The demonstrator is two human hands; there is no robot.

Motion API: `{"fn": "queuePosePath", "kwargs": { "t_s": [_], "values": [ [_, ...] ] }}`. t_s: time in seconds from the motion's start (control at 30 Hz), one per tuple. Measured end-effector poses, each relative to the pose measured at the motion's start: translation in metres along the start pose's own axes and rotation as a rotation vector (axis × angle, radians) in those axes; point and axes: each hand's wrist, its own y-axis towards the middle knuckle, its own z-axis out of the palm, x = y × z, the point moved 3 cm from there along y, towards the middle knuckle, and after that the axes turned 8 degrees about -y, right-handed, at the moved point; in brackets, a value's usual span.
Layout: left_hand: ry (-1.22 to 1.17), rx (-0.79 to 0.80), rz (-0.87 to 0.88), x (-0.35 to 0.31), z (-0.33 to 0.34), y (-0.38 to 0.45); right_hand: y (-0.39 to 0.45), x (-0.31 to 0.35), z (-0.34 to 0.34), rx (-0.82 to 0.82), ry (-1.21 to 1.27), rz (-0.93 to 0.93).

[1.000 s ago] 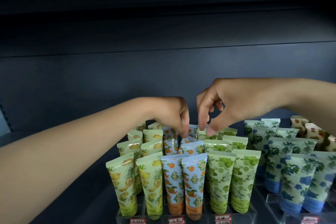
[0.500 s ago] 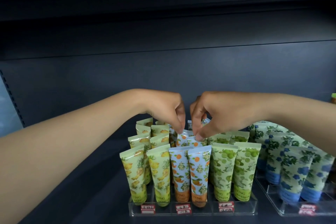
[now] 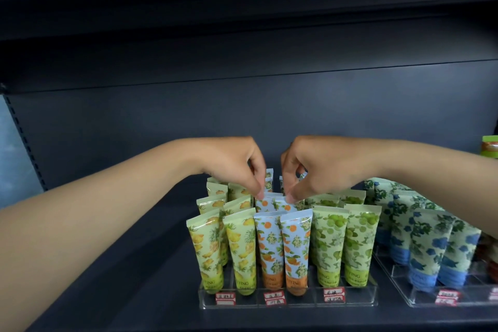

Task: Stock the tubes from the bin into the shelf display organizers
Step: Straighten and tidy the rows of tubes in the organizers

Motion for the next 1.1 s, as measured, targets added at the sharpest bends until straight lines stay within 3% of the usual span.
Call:
{"fn": "queuePosePath", "kwargs": {
  "t_s": [0.2,1.1],
  "values": [
    [0.077,0.041,-0.064,-0.007,0.0,0.003,0.001,-0.001,-0.002,0.022,0.009,0.024],
    [0.109,0.057,-0.025,-0.016,0.005,0.0,-0.002,-0.004,-0.004,0.004,0.026,0.016]
  ]
}}
